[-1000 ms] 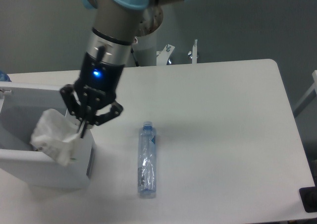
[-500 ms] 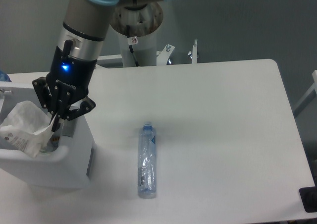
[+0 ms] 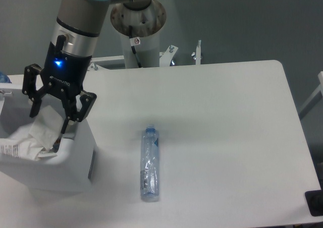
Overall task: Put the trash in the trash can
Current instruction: 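Open the gripper to drop the bag into the bin, then move the open gripper back over the clear water bottle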
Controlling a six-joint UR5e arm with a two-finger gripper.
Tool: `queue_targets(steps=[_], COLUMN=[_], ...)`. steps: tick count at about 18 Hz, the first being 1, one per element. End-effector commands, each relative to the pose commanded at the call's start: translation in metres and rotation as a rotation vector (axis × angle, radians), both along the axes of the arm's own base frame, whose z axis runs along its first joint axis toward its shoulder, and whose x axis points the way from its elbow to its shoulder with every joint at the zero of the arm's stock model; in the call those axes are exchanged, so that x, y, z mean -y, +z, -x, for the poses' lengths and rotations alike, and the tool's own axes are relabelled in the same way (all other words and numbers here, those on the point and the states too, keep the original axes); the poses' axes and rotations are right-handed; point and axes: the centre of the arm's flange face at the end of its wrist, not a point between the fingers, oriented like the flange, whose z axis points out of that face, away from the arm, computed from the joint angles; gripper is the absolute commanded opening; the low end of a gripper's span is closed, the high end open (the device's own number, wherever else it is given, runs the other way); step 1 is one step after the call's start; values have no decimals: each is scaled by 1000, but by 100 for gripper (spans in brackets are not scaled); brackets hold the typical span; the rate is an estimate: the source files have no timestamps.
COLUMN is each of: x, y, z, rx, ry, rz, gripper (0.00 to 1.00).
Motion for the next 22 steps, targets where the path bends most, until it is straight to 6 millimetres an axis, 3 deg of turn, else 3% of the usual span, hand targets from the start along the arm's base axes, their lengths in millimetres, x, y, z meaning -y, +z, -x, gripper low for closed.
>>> queue_targets(steps=[4, 5, 10, 13, 18, 22], x=[6, 9, 26, 18, 6, -7], y=[-5, -10, -62, -110, -189, -223], z=[39, 57, 146, 175, 202, 206], rx=[-8, -4, 48, 8, -16, -46], ry=[60, 87, 214, 276, 316, 318], rz=[-11, -5, 63, 186, 362, 437], gripper=[100, 100, 100, 100, 100, 100])
